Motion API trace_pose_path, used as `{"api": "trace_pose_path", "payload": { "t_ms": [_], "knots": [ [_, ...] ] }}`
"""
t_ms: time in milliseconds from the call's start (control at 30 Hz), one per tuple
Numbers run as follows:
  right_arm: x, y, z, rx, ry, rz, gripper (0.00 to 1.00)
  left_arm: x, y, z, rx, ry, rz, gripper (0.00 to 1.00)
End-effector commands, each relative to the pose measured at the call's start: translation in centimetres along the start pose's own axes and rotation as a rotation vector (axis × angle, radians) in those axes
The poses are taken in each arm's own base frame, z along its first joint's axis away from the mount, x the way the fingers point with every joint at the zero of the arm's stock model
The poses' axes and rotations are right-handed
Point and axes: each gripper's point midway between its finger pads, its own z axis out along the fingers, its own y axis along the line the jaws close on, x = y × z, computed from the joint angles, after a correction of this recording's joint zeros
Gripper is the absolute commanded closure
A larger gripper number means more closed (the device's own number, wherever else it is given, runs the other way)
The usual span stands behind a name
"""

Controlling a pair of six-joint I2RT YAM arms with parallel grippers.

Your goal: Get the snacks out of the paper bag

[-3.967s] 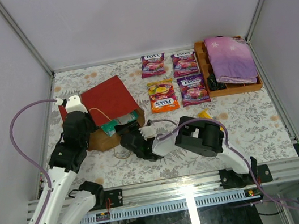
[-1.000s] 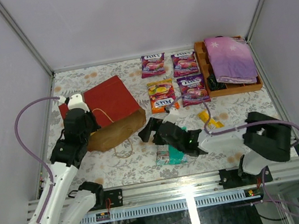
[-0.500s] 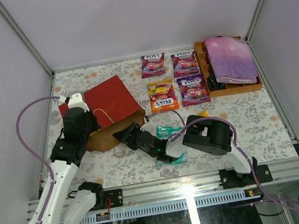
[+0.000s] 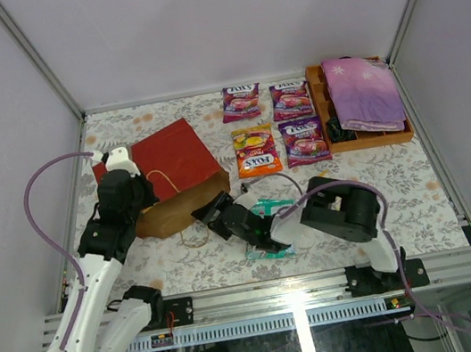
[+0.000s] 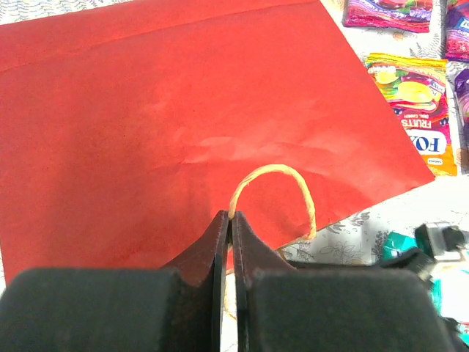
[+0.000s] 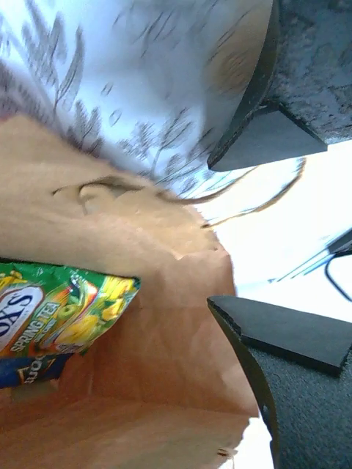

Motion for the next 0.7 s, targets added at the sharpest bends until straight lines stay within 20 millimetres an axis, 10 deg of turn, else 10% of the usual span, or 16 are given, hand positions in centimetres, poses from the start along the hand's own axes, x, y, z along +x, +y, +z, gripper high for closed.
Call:
{"api": "trace_pose_path", "payload": {
  "t_ms": [0,167,300,500,667],
  "knots": [
    [0.1,-1.8,-4.5,0.113,0.081,-0.083,0.22,-1.5,-0.6,-0.2,0.033,-0.056,-0.021,1.0],
    [-0.2,-2.2,-8.0,0.169,0.153,-0.266,0.2,-1.5,-0.6,-0.1,0.038,-0.056,-0.026,1.0],
    [0.4,1.3,-8.7,0.06,0.154,-0.308,0.23,-1.5,-0.6,-0.1,0.038,-0.054,-0.026,1.0],
    [3.3,8.0,-5.6,-0.224,0.165,-0.212,0.29,-1.4,-0.5,0.0,0.034,-0.05,-0.027,1.0],
    [5.5,8.2,-1.3,-0.334,0.178,-0.126,0.33,-1.4,-0.4,0.0,0.034,-0.05,-0.031,1.0]
  ]
}}
